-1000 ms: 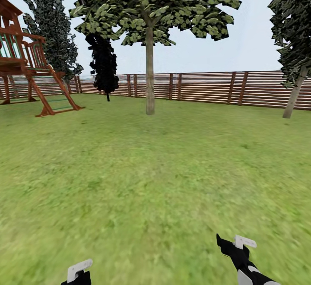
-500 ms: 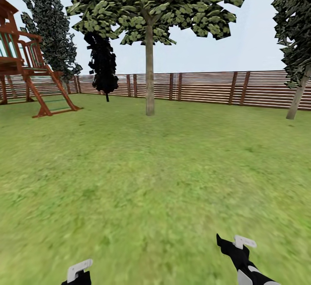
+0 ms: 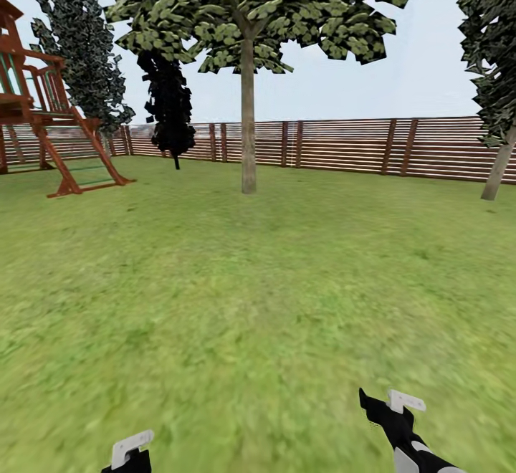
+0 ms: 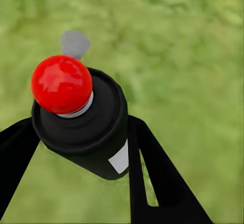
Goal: In the garden, pick up the pesticide atomizer on the floor and spray pesticide onto both trees until each tree trunk is fully covered.
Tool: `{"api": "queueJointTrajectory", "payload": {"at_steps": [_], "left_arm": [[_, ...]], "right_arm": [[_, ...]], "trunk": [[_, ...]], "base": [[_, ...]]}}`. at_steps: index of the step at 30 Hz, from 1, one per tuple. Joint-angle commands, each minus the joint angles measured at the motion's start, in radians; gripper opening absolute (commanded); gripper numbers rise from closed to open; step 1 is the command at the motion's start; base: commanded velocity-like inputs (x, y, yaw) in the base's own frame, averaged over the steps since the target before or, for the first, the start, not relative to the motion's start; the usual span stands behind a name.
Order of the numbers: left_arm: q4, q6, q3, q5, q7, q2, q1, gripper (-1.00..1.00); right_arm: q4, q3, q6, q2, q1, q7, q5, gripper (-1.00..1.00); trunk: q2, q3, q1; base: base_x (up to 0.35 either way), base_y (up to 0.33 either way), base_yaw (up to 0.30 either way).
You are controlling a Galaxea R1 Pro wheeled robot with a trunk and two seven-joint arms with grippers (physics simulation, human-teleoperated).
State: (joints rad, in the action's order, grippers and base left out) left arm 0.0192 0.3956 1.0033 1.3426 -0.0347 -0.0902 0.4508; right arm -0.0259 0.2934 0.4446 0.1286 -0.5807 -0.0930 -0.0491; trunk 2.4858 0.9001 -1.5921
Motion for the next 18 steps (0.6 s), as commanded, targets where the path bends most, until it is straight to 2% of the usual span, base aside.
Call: {"api": "queueJointTrajectory", "payload": {"at_steps": [1, 18], "left_arm": [[0.001, 0.002, 0.006, 0.010, -0.004, 0.000, 0.000, -1.00], [0.001, 0.002, 0.006, 0.010, -0.004, 0.000, 0.000, -1.00]], "right_arm": [[0.001, 0.007, 0.003, 0.000, -0.001, -0.010, -0.005, 1.00], [0.001, 0.007, 0.003, 0.000, -0.001, -0.010, -0.005, 1.00]], "trunk": [[0.000, 0.001, 0.000], [0.000, 0.001, 0.000]], "base": [[0.330, 0.000, 0.000], [0.330, 0.000, 0.000]]}}
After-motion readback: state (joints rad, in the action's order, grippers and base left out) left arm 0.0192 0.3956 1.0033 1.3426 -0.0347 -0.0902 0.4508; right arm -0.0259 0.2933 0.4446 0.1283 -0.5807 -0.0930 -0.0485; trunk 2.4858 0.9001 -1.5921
